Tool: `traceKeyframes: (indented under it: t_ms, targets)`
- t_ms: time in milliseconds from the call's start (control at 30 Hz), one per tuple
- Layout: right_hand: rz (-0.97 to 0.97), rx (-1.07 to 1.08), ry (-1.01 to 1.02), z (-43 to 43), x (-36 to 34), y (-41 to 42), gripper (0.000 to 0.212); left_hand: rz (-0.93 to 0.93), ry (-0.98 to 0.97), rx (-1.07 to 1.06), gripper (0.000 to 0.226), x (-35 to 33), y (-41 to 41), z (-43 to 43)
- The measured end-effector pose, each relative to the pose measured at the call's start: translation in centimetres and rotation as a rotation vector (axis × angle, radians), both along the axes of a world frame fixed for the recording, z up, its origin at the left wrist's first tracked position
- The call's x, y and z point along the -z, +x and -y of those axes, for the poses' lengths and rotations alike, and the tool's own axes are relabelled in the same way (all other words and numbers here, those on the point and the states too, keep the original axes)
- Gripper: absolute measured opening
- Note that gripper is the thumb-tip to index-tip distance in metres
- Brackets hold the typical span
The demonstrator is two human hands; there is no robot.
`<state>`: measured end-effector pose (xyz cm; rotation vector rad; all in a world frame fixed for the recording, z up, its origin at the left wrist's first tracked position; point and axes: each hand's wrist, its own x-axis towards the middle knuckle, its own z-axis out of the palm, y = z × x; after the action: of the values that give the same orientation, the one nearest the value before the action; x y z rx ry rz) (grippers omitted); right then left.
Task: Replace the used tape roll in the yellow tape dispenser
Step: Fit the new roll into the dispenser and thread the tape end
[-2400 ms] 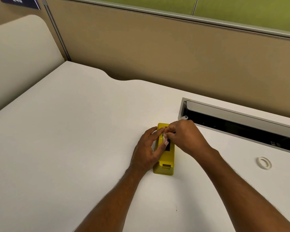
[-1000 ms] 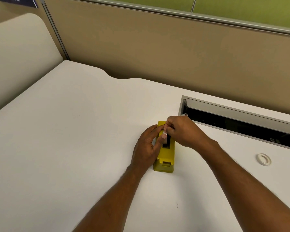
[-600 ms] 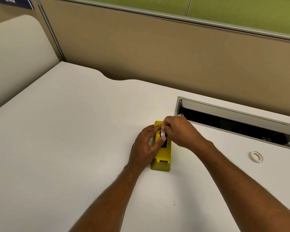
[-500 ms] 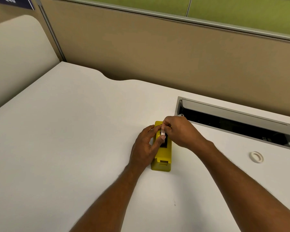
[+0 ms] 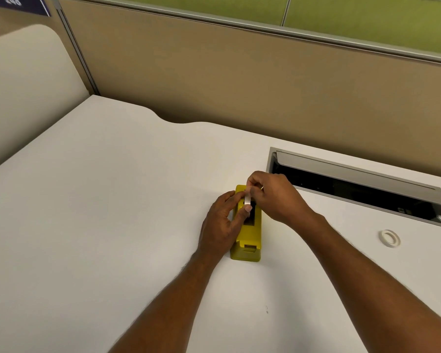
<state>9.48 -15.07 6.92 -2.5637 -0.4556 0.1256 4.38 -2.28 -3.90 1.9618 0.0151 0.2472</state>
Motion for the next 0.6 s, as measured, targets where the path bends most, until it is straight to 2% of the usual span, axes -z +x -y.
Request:
traceKeyframes:
  t_ms: [333,600]
  targets:
    - [0.026,0.06,0.108,0.4,0.1,0.8,0.01,0.026,0.062,0.03,0.039,-0.4,-0.1,0.0]
    - [0.024,0.084,0.171,0.7,0.0,1.4,0.01,-0.029,0.074,0.038,0.054,-0.3,-0.2,-0.1]
